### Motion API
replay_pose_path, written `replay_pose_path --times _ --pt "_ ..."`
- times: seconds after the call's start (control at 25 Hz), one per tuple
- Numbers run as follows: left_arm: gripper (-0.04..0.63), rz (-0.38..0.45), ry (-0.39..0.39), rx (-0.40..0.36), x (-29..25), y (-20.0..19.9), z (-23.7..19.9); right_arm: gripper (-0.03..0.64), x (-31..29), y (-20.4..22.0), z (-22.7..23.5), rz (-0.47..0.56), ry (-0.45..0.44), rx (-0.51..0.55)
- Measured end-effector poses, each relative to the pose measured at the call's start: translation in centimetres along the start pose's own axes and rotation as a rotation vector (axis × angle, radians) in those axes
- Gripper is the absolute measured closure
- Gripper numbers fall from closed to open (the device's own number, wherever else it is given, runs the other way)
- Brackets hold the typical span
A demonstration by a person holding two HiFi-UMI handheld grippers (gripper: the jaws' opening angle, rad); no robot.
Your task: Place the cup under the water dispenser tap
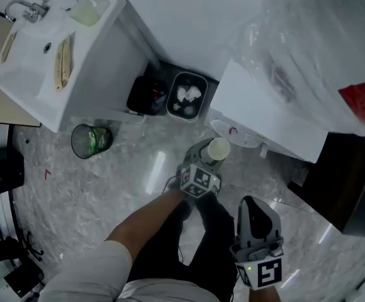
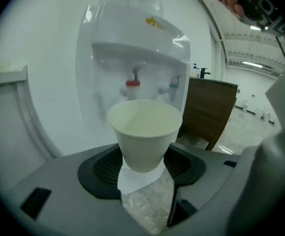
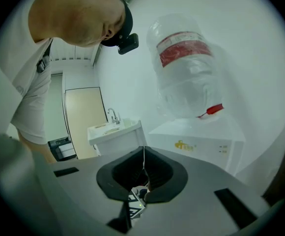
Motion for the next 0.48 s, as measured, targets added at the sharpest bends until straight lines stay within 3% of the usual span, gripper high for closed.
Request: replay_pose_path --times 0.24,0.48 --pt "0.336 -0.036 0.009 -0.010 -7.4 4.7 -0.4 0.600 -2.5 3.3 1.9 -0.017 -0.004 0.008" --pt "0.336 -0.043 0.009 -0.013 -10.6 6.2 -0.4 0.600 -3.6 4.7 2.1 -0.041 -0.028 0.025"
Point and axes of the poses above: the fingertips, and each gripper's own axes: x backward along the fingers, z to its right, y out of its underside, the point moved 2 cm from there along x, backward along the fingers, and after that the axes turned 12 degrees about -x, right-handed, at the moved point
